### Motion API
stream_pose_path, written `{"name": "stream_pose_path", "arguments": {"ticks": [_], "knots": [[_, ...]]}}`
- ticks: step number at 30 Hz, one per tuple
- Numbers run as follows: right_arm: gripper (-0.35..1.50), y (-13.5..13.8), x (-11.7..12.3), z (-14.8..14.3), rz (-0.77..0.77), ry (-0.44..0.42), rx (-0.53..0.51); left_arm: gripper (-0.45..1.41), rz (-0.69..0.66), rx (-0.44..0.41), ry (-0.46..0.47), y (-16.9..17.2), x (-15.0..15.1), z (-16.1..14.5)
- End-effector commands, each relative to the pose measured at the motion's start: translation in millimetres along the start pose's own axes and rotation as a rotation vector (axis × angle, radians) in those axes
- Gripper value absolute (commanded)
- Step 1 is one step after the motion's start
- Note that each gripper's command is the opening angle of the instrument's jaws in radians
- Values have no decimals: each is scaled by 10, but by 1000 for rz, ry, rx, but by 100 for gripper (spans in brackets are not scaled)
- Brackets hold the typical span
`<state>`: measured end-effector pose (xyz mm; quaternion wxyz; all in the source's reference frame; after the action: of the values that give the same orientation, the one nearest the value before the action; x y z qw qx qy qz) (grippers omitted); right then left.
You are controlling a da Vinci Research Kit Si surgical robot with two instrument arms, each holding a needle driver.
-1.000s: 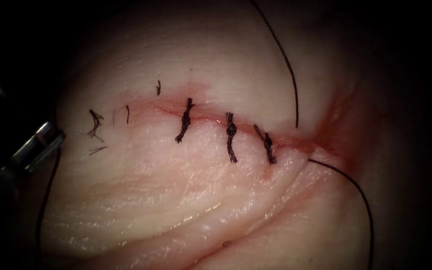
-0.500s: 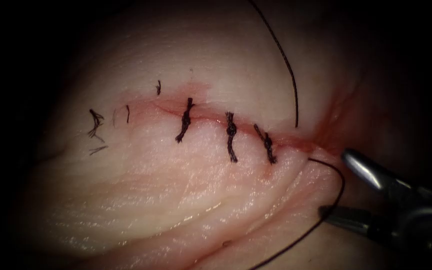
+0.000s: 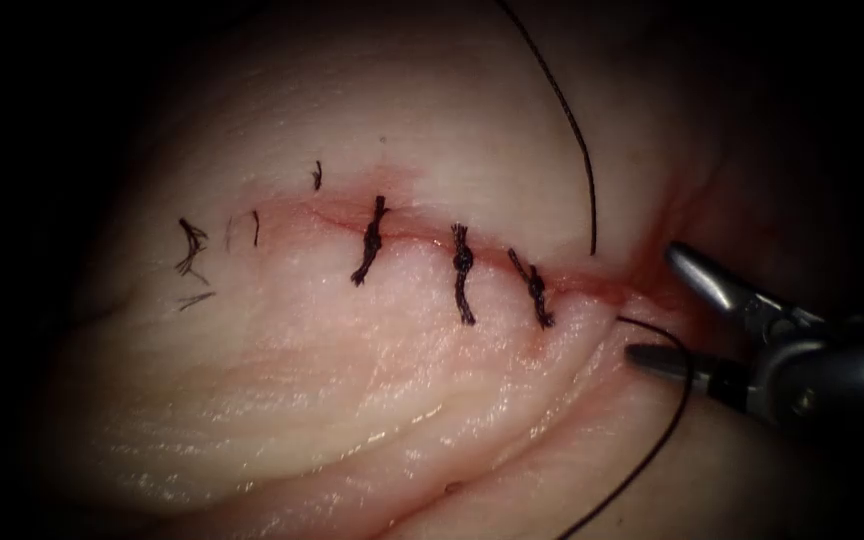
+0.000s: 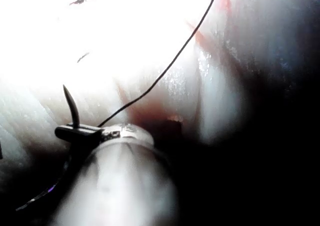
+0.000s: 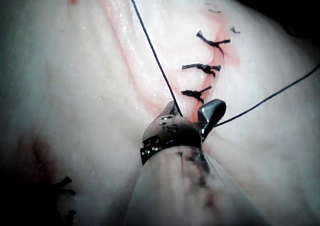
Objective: Wound Closure
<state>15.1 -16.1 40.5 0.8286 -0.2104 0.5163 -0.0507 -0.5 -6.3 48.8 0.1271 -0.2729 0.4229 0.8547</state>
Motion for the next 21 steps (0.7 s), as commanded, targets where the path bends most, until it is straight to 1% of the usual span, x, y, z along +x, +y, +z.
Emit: {"name": "stream_pose_path", "arguments": {"ticks": [1,2,3,4,5,6,7,8,9,10,11,12,14,17,19,20,21], "knots": [[120,-2,0,9,4,3,1,-45,-1,2,3,7,2,5],[110,-3,1,8,3,3,4,-45,0,-1,5,8,4,5],[91,-3,1,7,2,4,7,-45,0,-1,7,9,5,6],[61,-5,2,5,-1,3,19,-45,2,-3,8,10,6,6],[-35,-11,4,0,-14,15,89,-45,4,-6,11,12,10,7],[-35,-12,5,-1,-17,13,107,-45,7,-12,15,13,13,8],[-35,-18,10,-5,-23,19,108,-45,21,-34,38,16,23,14],[-35,-18,10,-5,-23,19,108,-45,21,-34,38,16,23,14],[-35,-24,16,-8,-29,19,120,-45,24,-71,54,19,40,24],[-35,-33,29,-11,-37,29,129,-45,22,-113,70,21,60,39],[-35,-37,36,-11,-40,34,133,-45,20,-117,76,21,66,43],[-35,-45,55,-10,-47,44,143,-45,10,-141,111,21,90,62],[-35,-50,72,-7,-50,52,148,-45,4,-167,131,22,115,82],[-35,-54,100,-1,-51,63,146,-45,6,-219,158,32,147,107],[-35,-58,120,3,-52,77,146,-45,7,-251,167,42,162,119],[-35,-62,138,6,-55,94,148,-45,15,-274,181,57,172,129],[-35,-64,146,7,-58,97,153,-45,20,-283,184,64,175,133]]}}
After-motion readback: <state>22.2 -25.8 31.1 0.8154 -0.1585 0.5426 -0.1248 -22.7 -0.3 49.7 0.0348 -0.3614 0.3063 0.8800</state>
